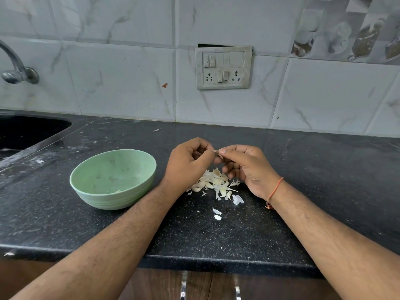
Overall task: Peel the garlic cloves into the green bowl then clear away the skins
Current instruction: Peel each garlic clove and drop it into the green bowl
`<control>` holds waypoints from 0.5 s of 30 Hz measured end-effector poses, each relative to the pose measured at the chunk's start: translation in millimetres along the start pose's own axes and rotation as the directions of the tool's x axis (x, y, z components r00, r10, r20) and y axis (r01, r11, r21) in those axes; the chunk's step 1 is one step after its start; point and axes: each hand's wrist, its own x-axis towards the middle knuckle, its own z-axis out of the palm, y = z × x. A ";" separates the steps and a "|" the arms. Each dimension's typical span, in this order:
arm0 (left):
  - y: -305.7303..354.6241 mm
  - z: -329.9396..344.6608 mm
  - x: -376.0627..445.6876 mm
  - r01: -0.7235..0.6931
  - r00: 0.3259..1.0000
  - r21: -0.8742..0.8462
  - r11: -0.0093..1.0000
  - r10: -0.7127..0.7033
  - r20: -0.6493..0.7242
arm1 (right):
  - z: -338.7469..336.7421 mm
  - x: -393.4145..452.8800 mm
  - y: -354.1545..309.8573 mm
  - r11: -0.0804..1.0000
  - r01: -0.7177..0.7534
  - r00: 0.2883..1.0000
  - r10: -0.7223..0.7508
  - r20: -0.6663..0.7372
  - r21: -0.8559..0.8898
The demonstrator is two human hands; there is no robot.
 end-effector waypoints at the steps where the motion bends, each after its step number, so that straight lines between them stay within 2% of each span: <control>1: -0.6 0.2 1.3 0.008 1.000 -0.008 1.000 -0.008 -0.018 | -0.3 0.4 0.3 1.000 -0.002 1.000 0.002 -0.003 0.001; 5: -4.0 -0.1 3.1 0.017 0.999 -0.021 1.000 -0.018 -0.035 | -0.8 1.8 0.3 1.000 -0.002 0.999 0.003 -0.042 0.012; 11: -4.5 -1.2 3.5 0.046 0.999 0.096 0.994 -0.043 -0.032 | -5.1 3.7 0.7 1.000 0.024 0.998 -0.024 -0.060 0.010; 15: -9.2 -3.1 -3.0 0.005 1.000 0.134 0.991 -0.003 -0.016 | -5.3 2.1 7.2 0.998 0.057 0.996 -0.058 -0.074 -0.012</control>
